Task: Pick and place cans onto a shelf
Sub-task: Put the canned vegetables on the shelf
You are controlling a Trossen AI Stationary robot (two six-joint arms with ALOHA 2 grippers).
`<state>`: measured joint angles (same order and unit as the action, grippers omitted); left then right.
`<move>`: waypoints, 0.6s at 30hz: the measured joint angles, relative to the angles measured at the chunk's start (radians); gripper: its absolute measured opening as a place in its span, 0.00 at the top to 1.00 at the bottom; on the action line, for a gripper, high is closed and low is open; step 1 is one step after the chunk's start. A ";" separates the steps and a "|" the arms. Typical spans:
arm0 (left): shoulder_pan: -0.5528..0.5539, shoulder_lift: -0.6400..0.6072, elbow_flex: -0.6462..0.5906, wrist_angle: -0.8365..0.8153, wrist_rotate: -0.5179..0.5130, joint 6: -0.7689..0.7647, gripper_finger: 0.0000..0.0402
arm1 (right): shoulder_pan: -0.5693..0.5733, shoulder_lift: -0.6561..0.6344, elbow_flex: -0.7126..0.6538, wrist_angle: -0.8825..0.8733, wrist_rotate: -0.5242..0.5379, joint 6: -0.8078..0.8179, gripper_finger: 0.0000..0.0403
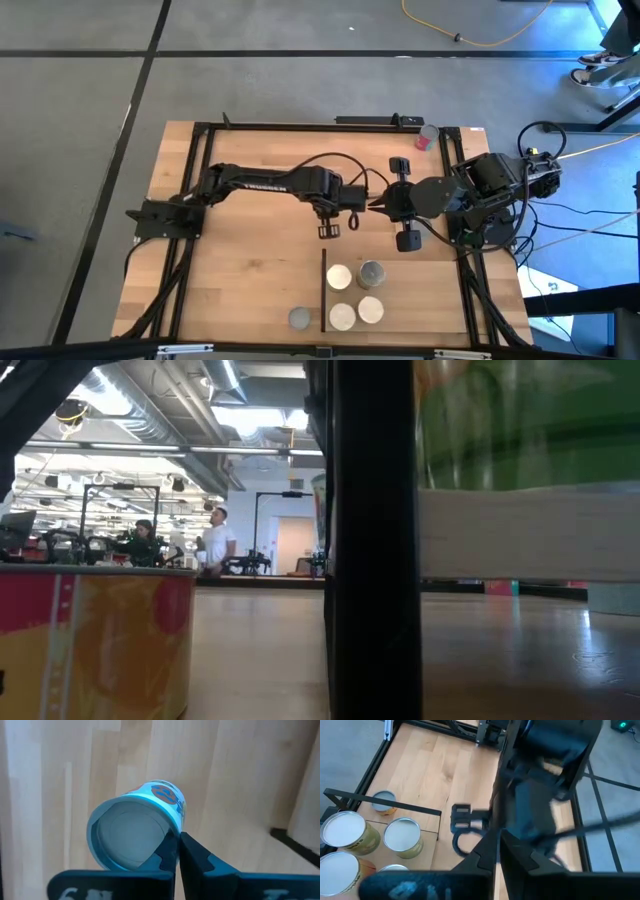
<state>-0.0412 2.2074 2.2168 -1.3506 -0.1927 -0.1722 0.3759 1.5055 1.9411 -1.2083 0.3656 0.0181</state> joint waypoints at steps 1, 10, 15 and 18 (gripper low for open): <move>0.000 0.008 -0.001 0.005 0.000 0.002 1.00 | 0.000 0.000 0.000 0.000 0.000 0.000 0.94; 0.000 0.078 -0.004 0.025 0.047 0.029 1.00 | 0.000 0.000 0.000 0.000 -0.001 0.000 0.94; -0.001 0.096 -0.003 0.018 0.050 0.033 1.00 | 0.000 0.000 0.000 0.001 0.000 0.000 0.94; 0.000 0.105 -0.003 0.018 0.050 0.034 1.00 | 0.000 0.000 0.000 0.001 0.000 0.000 0.94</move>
<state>-0.0410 2.3121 2.2135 -1.3324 -0.1428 -0.1380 0.3759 1.5051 1.9411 -1.2076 0.3653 0.0181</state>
